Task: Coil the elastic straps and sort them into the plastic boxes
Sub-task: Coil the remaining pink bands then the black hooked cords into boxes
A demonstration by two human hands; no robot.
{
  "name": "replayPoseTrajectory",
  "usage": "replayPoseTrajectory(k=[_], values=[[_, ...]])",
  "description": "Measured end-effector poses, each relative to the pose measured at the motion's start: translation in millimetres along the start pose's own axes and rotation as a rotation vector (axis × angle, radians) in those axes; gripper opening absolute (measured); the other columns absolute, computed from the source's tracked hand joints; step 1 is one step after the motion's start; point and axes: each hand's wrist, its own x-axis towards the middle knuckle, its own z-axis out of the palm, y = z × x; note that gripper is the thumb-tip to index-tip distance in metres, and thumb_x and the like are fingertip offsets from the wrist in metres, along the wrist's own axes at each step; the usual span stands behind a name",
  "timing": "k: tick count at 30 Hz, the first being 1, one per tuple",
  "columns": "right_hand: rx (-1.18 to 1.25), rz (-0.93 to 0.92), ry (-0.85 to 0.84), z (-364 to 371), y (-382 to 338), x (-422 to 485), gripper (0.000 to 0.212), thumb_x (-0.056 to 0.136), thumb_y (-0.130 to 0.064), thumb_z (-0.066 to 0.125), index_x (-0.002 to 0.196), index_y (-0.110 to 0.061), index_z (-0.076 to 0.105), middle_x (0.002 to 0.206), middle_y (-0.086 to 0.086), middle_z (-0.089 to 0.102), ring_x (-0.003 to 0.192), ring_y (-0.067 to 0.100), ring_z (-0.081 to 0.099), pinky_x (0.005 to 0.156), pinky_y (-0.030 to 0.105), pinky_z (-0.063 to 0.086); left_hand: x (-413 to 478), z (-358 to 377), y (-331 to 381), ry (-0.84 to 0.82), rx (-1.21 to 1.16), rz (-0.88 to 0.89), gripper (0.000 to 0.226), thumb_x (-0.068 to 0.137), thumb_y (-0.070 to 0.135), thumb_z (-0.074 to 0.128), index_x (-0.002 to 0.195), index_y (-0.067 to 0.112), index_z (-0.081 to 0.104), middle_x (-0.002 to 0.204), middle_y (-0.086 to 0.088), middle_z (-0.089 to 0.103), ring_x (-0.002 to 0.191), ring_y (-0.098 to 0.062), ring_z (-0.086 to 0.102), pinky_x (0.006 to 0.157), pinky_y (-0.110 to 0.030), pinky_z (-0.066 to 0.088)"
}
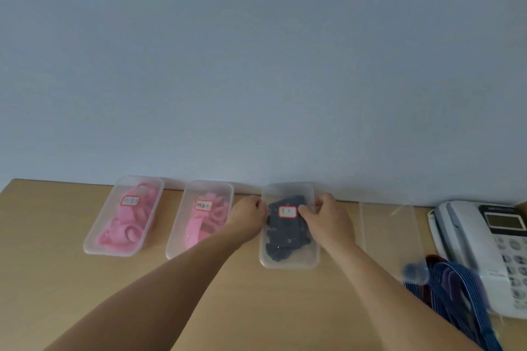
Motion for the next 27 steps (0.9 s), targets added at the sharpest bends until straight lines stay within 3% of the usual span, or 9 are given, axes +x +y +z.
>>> replayPoseTrajectory(k=[5,9,14,16,17,19,21,24,27], values=[[-0.010,0.003,0.024,4,2,0,0.023,0.089,-0.042,0.059,0.094,-0.021,0.051,0.095,-0.003,0.059,0.086,0.023,0.057,0.068,0.032,0.043,0,0,-3,-0.011,-0.174,-0.056,0.024,0.096,0.012,0.043,0.085,0.000,0.060,0.069,-0.012,0.053,0.057,-0.021,0.049,0.046,-0.025,0.037],[0.080,0.033,-0.001,2,3,2,0.025,0.093,-0.037,0.057,0.106,-0.017,0.055,0.104,-0.001,0.060,0.095,0.023,0.059,0.076,0.034,0.047,-1,3,-2,0.022,-0.182,-0.065,0.024,0.094,0.012,0.045,0.084,-0.002,0.061,0.070,-0.012,0.055,0.059,-0.022,0.048,0.053,-0.030,0.039],[0.120,0.059,-0.045,2,13,-2,0.012,0.094,-0.033,0.058,0.094,-0.020,0.058,0.091,-0.004,0.064,0.086,0.020,0.060,0.075,0.035,0.050,-7,9,-2,0.034,-0.032,-0.034,0.024,0.098,0.017,0.045,0.076,0.013,0.055,0.074,-0.007,0.059,0.063,-0.019,0.053,0.060,-0.031,0.046],[0.119,0.071,-0.044,2,16,-5,0.013,0.093,-0.033,0.059,0.091,-0.020,0.058,0.088,-0.005,0.064,0.085,0.021,0.060,0.074,0.034,0.049,-11,12,2,0.068,0.135,0.019,0.016,0.099,0.017,0.045,0.103,0.011,0.060,0.101,-0.010,0.061,0.084,-0.020,0.059,0.074,-0.033,0.050],[0.119,0.077,-0.042,2,17,-6,0.013,0.092,-0.033,0.060,0.091,-0.020,0.059,0.088,-0.004,0.064,0.085,0.021,0.060,0.074,0.034,0.049,-13,15,3,0.112,0.242,0.070,0.030,0.098,0.015,0.046,0.127,0.010,0.052,0.123,-0.012,0.054,0.105,-0.024,0.057,0.086,-0.034,0.048],[0.114,0.077,-0.040,3,18,-7,0.014,0.092,-0.034,0.060,0.091,-0.020,0.059,0.088,-0.004,0.064,0.085,0.021,0.060,0.072,0.033,0.048,-15,26,6,0.206,0.454,0.250,0.064,0.094,0.011,0.046,0.153,0.010,0.019,0.153,-0.010,0.026,0.138,-0.030,0.031,0.110,-0.037,0.034],[0.090,0.063,-0.037,2,19,-8,0.015,0.092,-0.035,0.060,0.091,-0.020,0.058,0.086,-0.005,0.063,0.084,0.021,0.060,0.070,0.032,0.046,-20,40,8,0.179,0.617,0.402,0.068,0.097,0.020,0.038,0.156,0.007,0.006,0.164,-0.010,0.006,0.151,-0.029,0.005,0.122,-0.037,0.012],[0.067,0.045,-0.035,2,20,-8,0.015,0.091,-0.036,0.059,0.088,-0.022,0.056,0.081,-0.009,0.060,0.082,0.019,0.058,0.067,0.030,0.041,-25,60,-2,0.131,0.682,0.424,0.066,0.103,0.039,0.018,0.156,0.003,-0.001,0.165,-0.013,-0.009,0.152,-0.026,-0.013,0.122,-0.037,-0.009],[0.046,0.048,-0.062,2,22,-5,0.014,0.090,-0.037,0.060,0.088,-0.024,0.057,0.078,-0.012,0.057,0.080,0.018,0.056,0.067,0.029,0.039,-26,66,-11,0.149,0.720,0.458,0.077,0.096,0.054,0.009,0.157,0.008,-0.002,0.163,-0.015,-0.015,0.150,-0.027,-0.019,0.120,-0.038,-0.016]])
